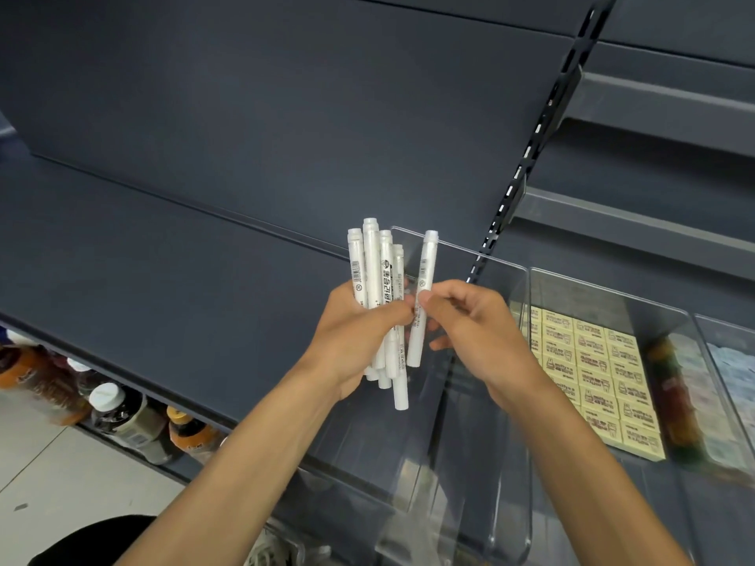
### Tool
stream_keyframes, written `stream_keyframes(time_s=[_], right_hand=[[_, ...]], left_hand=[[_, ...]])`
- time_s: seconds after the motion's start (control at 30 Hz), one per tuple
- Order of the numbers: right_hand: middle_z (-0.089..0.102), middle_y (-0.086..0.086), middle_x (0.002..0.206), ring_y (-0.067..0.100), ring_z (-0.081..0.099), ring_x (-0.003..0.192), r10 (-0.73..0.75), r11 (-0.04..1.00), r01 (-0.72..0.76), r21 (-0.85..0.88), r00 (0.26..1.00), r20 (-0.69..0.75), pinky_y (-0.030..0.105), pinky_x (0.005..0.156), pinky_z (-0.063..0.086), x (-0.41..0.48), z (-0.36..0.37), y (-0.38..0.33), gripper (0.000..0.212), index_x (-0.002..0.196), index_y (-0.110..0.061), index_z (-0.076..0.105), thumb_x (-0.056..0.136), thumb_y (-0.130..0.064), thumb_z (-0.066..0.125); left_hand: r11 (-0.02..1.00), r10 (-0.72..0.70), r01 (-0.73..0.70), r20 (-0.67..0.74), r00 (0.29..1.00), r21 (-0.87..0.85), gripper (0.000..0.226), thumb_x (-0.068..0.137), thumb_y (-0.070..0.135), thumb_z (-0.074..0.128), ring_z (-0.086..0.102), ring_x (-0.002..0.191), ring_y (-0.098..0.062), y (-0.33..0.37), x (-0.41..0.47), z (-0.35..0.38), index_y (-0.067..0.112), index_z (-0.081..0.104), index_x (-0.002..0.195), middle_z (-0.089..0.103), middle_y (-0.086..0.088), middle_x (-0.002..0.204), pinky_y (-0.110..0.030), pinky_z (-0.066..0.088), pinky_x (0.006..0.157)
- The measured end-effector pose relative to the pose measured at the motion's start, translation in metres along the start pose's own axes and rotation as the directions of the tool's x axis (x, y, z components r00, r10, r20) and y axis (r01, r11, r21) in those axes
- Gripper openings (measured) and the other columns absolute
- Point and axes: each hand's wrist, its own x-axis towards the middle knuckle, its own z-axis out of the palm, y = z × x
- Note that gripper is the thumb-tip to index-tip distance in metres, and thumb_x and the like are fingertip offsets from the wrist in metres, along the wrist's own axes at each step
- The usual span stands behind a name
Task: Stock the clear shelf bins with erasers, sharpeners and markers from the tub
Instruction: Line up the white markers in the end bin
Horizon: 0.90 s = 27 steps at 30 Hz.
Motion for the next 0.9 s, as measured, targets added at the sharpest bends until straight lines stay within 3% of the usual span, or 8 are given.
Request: stream_keyframes(time_s=[0.1,0.17,0.27,0.5,0.63,0.73,0.8,0.9], right_hand=[[0.074,0.01,0.088,0.02,0.073,0.073,0.022,0.999,-0.022,0.043,1.0,0.005,0.021,0.059,0.052,0.002,-0.003,-0.002,0.019,0.1,-0.005,0.065,0.101,-0.016,0.048],[0.071,0.012,0.085,0.018,0.07,0.065,0.047,0.994,-0.046,0.099,0.999,-0.005,0.023,0.057,0.054,0.003,-0.005,-0.002,0.02,0.108,-0.006,0.062,0.102,-0.014,0.045],[0.066,0.011,0.08,0.017,0.065,0.058,0.071,0.979,-0.067,0.192,0.997,-0.017,0.026,0.056,0.055,0.004,-0.006,-0.002,0.02,0.118,-0.021,0.053,0.102,-0.012,0.045],[0.073,0.017,0.09,0.024,0.073,0.073,0.159,0.907,-0.151,0.392,0.987,0.013,0.027,0.063,0.058,0.017,-0.006,-0.006,0.029,0.107,-0.007,0.066,0.097,0.002,0.04],[0.073,0.013,0.085,0.019,0.073,0.069,0.217,0.937,-0.209,0.281,0.976,0.003,0.024,0.061,0.058,0.025,-0.003,-0.001,0.01,0.092,-0.003,0.065,0.095,-0.011,0.059],[0.062,0.005,0.064,0.013,0.063,0.05,0.238,0.971,-0.235,0.046,0.967,-0.09,0.026,0.054,0.056,0.039,0.001,0.007,0.027,0.077,-0.009,0.062,0.095,-0.028,0.061],[0.061,0.0,0.059,0.016,0.063,0.052,0.237,0.947,-0.264,-0.183,0.959,-0.156,0.035,0.065,0.059,0.05,0.003,0.015,0.034,0.072,-0.012,0.062,0.094,-0.038,0.059],[0.068,0.004,0.064,0.021,0.068,0.059,0.311,0.868,-0.32,-0.38,0.946,-0.087,0.04,0.073,0.061,0.063,0.009,0.023,0.036,0.081,-0.007,0.068,0.095,-0.037,0.055]], left_hand=[[0.999,-0.007,0.009,0.032,0.999,-0.051,0.013,0.087,-0.012,0.059,0.074,0.077,-0.017,0.001,0.0,0.0,-0.005,0.062,0.098,0.073,0.0,0.075,-0.03,0.061,0.071],[0.999,-0.001,0.003,0.03,1.0,-0.05,0.015,0.086,-0.012,0.059,0.071,0.077,-0.016,0.002,0.001,0.0,-0.002,0.062,0.098,0.07,-0.002,0.079,-0.03,0.061,0.074],[0.999,0.019,-0.018,0.032,0.999,-0.041,0.018,0.085,-0.011,0.061,0.067,0.077,-0.016,0.006,0.003,-0.003,0.002,0.063,0.097,0.066,-0.001,0.08,-0.029,0.06,0.073],[0.995,0.023,-0.022,0.01,1.0,-0.099,0.025,0.087,-0.011,0.06,0.068,0.082,-0.011,0.01,0.005,-0.008,0.002,0.062,0.107,0.064,-0.001,0.088,-0.033,0.061,0.078],[0.995,0.034,-0.034,-0.001,0.999,-0.097,0.027,0.087,-0.011,0.06,0.068,0.074,-0.009,0.009,0.006,-0.008,-0.001,0.06,0.111,0.063,0.002,0.08,-0.034,0.06,0.076],[0.996,0.024,-0.025,-0.008,1.0,-0.091,0.03,0.086,-0.011,0.06,0.066,0.065,-0.009,0.008,0.007,-0.008,-0.001,0.06,0.115,0.062,0.003,0.073,-0.036,0.06,0.074],[0.996,0.02,-0.022,-0.021,1.0,-0.088,0.032,0.085,-0.011,0.059,0.066,0.064,-0.008,0.008,0.008,-0.006,-0.001,0.06,0.115,0.063,0.004,0.073,-0.036,0.06,0.075],[0.995,0.014,-0.014,-0.004,1.0,-0.094,0.032,0.085,-0.011,0.06,0.066,0.065,-0.009,0.008,0.008,-0.003,0.0,0.06,0.115,0.062,0.001,0.074,-0.039,0.059,0.079]])
